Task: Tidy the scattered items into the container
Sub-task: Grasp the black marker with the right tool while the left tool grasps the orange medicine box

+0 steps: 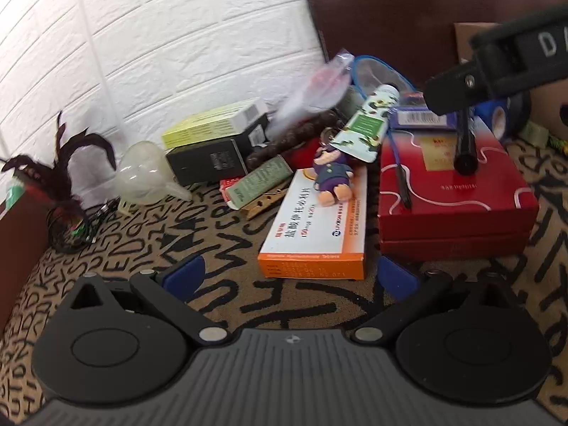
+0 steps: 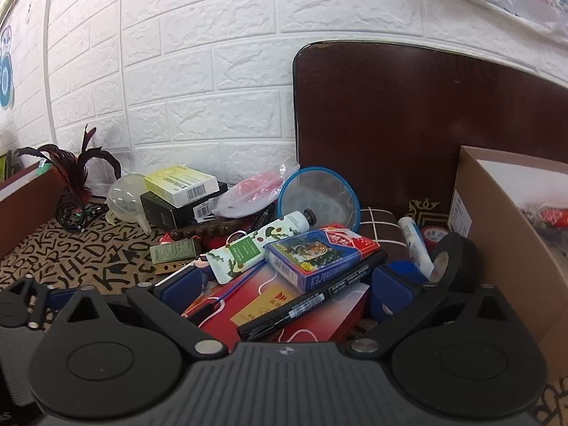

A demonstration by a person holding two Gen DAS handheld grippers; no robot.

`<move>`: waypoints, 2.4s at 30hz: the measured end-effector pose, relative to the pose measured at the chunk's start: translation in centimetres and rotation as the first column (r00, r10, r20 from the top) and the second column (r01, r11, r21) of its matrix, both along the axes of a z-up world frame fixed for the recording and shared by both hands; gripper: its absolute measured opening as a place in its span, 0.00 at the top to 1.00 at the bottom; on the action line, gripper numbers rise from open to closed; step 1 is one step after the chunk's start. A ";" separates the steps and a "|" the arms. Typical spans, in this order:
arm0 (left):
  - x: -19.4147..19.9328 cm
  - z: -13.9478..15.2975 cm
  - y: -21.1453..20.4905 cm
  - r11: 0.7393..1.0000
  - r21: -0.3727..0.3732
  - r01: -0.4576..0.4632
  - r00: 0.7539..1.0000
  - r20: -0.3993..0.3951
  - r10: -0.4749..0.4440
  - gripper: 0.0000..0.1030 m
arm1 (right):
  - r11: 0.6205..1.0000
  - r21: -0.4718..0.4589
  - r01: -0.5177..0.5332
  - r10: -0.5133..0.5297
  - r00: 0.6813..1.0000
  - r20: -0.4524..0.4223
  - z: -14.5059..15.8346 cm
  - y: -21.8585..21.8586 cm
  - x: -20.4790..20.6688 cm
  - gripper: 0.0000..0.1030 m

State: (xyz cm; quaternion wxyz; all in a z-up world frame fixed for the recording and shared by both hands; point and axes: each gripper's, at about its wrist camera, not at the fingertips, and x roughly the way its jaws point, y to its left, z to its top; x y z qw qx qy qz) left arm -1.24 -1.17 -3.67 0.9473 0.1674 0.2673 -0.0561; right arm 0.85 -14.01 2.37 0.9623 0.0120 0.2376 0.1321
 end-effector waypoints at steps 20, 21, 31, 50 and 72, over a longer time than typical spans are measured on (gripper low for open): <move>1.2 0.6 1.3 0.995 -0.072 0.064 0.997 -0.027 -0.066 0.32 | 0.995 0.073 0.069 -0.068 0.998 -0.014 -1.0 -2.0 -0.4 0.00; 1.1 0.7 1.4 0.995 -0.079 0.064 0.998 -0.023 -0.066 0.32 | 0.996 0.065 0.069 -0.068 0.998 -0.018 -1.1 -1.8 -0.3 0.00; 1.6 1.0 1.5 0.993 -0.103 0.056 0.998 -0.014 -0.057 0.32 | 0.994 0.100 0.052 -0.044 0.995 -0.085 -1.7 0.8 1.8 0.34; 2.1 0.6 1.4 0.994 -0.088 0.061 0.998 -0.024 -0.064 0.32 | 0.977 0.051 0.208 -0.201 0.972 -0.121 -2.1 1.0 2.6 0.69; 0.3 2.2 2.7 0.989 -0.135 0.066 0.997 0.042 -0.061 0.33 | 0.990 -0.051 0.131 -0.136 0.986 -0.093 -1.2 -1.9 0.2 0.88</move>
